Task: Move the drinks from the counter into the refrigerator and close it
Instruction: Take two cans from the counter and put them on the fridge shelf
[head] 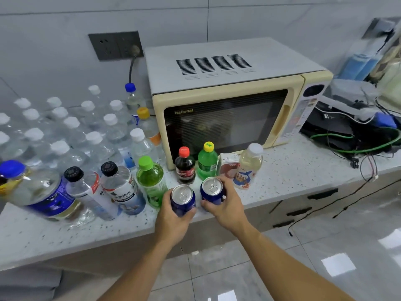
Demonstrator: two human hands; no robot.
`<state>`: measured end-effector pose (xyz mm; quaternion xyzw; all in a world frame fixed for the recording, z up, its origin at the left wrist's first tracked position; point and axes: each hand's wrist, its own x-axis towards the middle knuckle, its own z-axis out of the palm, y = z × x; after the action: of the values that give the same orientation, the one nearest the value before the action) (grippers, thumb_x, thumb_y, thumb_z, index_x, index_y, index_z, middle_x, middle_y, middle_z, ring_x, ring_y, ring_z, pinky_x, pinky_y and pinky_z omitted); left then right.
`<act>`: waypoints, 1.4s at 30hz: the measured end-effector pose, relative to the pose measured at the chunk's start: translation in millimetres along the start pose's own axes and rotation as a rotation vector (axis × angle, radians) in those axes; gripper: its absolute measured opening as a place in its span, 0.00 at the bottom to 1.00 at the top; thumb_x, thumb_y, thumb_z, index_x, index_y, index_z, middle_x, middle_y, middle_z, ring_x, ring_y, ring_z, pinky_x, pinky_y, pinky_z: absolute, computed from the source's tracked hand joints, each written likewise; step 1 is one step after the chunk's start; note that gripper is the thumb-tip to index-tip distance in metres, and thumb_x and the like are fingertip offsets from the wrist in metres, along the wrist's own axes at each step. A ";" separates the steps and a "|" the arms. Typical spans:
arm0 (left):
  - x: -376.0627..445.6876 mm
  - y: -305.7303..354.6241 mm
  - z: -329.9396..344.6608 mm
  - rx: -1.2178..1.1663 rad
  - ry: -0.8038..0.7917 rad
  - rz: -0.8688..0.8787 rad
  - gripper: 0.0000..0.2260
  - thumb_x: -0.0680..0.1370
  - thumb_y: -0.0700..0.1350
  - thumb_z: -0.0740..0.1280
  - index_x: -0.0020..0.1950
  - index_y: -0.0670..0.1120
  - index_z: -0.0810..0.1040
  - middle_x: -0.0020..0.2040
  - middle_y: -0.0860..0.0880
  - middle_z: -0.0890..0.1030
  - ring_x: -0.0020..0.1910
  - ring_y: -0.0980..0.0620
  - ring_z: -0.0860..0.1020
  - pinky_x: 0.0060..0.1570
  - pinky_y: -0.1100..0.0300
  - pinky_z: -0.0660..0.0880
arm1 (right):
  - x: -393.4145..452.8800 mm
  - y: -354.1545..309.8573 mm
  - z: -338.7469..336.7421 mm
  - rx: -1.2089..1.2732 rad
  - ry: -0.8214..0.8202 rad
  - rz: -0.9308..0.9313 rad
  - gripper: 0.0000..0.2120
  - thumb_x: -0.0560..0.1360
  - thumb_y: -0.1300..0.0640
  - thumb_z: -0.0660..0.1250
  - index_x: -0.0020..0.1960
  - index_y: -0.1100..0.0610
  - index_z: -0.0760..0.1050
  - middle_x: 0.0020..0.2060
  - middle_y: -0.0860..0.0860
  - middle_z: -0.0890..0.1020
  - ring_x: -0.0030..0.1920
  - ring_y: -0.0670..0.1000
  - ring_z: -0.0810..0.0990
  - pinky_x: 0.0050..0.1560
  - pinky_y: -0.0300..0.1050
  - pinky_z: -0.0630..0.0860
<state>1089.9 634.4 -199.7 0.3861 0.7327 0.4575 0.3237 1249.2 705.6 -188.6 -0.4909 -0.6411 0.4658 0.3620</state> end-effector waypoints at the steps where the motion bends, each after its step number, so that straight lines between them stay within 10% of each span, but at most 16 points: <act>1: -8.3 -0.2 -3.8 0.002 0.008 -0.003 0.32 0.65 0.51 0.80 0.60 0.67 0.65 0.52 0.68 0.76 0.52 0.61 0.76 0.47 0.69 0.69 | -6.0 -1.8 -4.1 0.005 0.000 -0.007 0.30 0.65 0.58 0.80 0.60 0.42 0.70 0.52 0.31 0.78 0.56 0.37 0.77 0.53 0.27 0.73; 9: -103.5 2.0 -48.8 -0.212 0.053 -0.063 0.29 0.57 0.58 0.80 0.55 0.68 0.73 0.52 0.65 0.81 0.50 0.64 0.80 0.47 0.65 0.76 | -76.9 -11.7 -23.1 0.165 -0.038 -0.036 0.30 0.65 0.60 0.81 0.61 0.47 0.72 0.52 0.38 0.80 0.54 0.38 0.79 0.50 0.29 0.75; 16: -214.2 -34.3 -100.0 -0.441 0.223 -0.123 0.25 0.66 0.43 0.80 0.56 0.64 0.78 0.55 0.56 0.83 0.53 0.57 0.82 0.43 0.63 0.80 | -154.3 -20.7 21.5 0.285 -0.241 0.003 0.29 0.65 0.58 0.81 0.60 0.45 0.73 0.51 0.38 0.82 0.52 0.40 0.81 0.48 0.30 0.76; 26: -333.9 -88.8 -222.1 -0.527 0.587 -0.242 0.25 0.62 0.47 0.79 0.56 0.63 0.79 0.56 0.53 0.83 0.55 0.52 0.82 0.56 0.44 0.79 | -266.7 -68.2 152.6 0.231 -0.546 -0.035 0.30 0.65 0.52 0.81 0.62 0.43 0.72 0.53 0.37 0.80 0.55 0.42 0.80 0.53 0.38 0.79; 42: -497.3 -214.2 -512.6 -0.519 0.879 -0.223 0.28 0.68 0.42 0.78 0.65 0.55 0.74 0.56 0.56 0.82 0.53 0.59 0.81 0.52 0.57 0.78 | -479.6 -187.6 442.0 0.165 -0.790 -0.163 0.31 0.64 0.50 0.81 0.61 0.38 0.70 0.53 0.33 0.78 0.54 0.37 0.79 0.49 0.34 0.78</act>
<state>852.7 -70.4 -146.0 -0.0157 0.6987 0.7055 0.1175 909.9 119.3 -147.6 -0.1912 -0.7280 0.6382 0.1616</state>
